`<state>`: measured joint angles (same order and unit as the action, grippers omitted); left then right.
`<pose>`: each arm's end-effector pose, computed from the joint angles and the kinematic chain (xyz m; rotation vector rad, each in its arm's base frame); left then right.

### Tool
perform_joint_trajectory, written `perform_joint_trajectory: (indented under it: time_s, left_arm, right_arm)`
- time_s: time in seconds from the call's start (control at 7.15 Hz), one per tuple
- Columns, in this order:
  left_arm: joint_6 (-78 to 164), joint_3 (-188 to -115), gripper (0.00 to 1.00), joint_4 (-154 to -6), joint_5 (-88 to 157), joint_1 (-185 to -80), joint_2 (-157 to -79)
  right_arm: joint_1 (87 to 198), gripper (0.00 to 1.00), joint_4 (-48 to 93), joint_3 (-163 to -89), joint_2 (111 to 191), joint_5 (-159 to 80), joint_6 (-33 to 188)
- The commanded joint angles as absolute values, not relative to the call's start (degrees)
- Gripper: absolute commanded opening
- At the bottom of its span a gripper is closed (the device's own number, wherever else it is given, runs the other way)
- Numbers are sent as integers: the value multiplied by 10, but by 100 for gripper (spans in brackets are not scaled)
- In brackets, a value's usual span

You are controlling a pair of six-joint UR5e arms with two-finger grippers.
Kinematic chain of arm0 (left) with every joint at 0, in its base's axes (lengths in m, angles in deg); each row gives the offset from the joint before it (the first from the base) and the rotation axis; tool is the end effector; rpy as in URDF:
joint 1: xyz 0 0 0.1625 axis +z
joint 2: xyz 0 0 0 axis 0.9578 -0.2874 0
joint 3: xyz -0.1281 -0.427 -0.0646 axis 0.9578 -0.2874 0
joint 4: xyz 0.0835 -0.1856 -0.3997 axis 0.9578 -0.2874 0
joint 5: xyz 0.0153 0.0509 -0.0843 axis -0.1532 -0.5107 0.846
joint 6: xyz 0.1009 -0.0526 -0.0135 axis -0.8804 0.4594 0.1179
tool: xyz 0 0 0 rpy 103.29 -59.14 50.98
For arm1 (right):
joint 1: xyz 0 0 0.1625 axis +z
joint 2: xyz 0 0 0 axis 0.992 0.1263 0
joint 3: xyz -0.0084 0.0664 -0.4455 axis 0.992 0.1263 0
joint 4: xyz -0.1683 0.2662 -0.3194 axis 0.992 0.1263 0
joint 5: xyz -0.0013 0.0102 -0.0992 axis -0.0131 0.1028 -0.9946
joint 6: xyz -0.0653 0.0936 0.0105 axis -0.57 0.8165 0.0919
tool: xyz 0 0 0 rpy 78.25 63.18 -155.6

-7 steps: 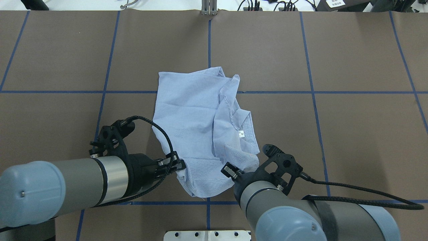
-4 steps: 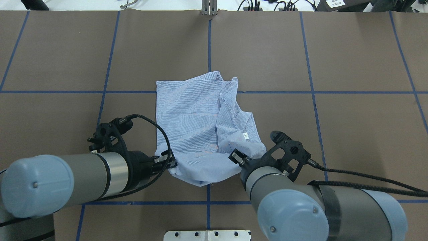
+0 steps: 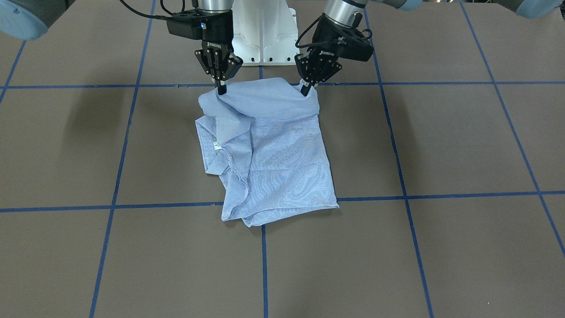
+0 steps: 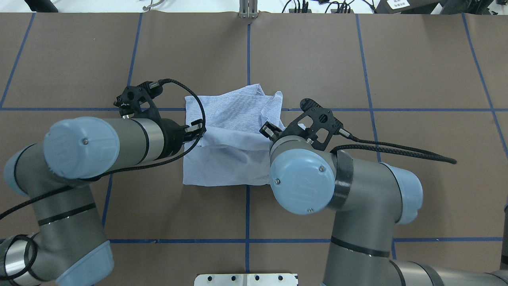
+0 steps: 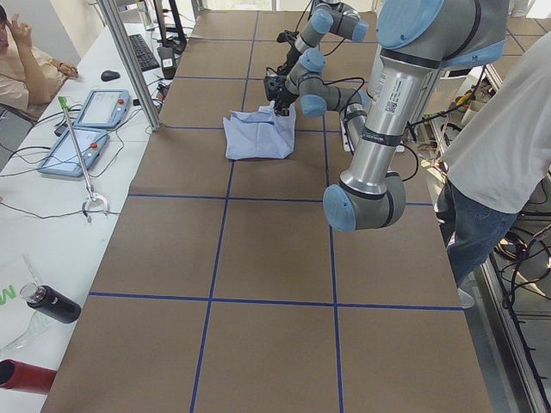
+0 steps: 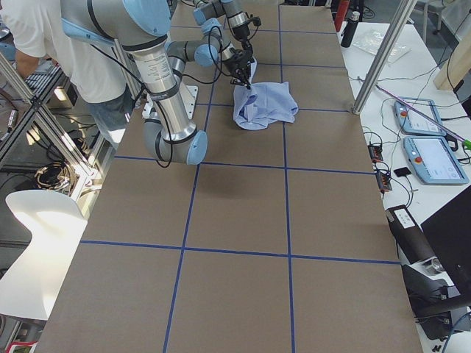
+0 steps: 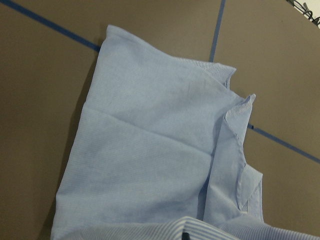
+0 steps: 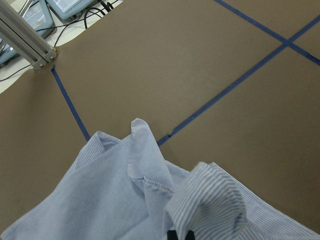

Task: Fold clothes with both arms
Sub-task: 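Grasp the near edge with both grippers and fold it toward the collar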

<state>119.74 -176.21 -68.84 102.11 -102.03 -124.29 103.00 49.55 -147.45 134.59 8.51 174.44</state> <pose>0.4688 -0.4106 0.1846 0.2888 1.1484 -0.4720 -0.5269 -0.3763 0.1480 0.2988 -0.8544 0.8504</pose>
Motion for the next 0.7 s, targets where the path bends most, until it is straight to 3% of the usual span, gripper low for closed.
perform_joint_trajectory:
  time_s: [0.0,0.28,0.56]
  left_arm:
    - [1156,-1691,0,-697,1020,-1061,-1279]
    - [1109,-1607,0,-727,1020,-1084,-1312]
    - [1048,-1482,0,-828,1020,-1106,-1338]
  right_arm:
    - [1089,0,406,-1359,1322,119,1681]
    - [1128,0,296,-1184,1247,153,1632]
    - [1146,0,236,-1066,1197,184,1620]
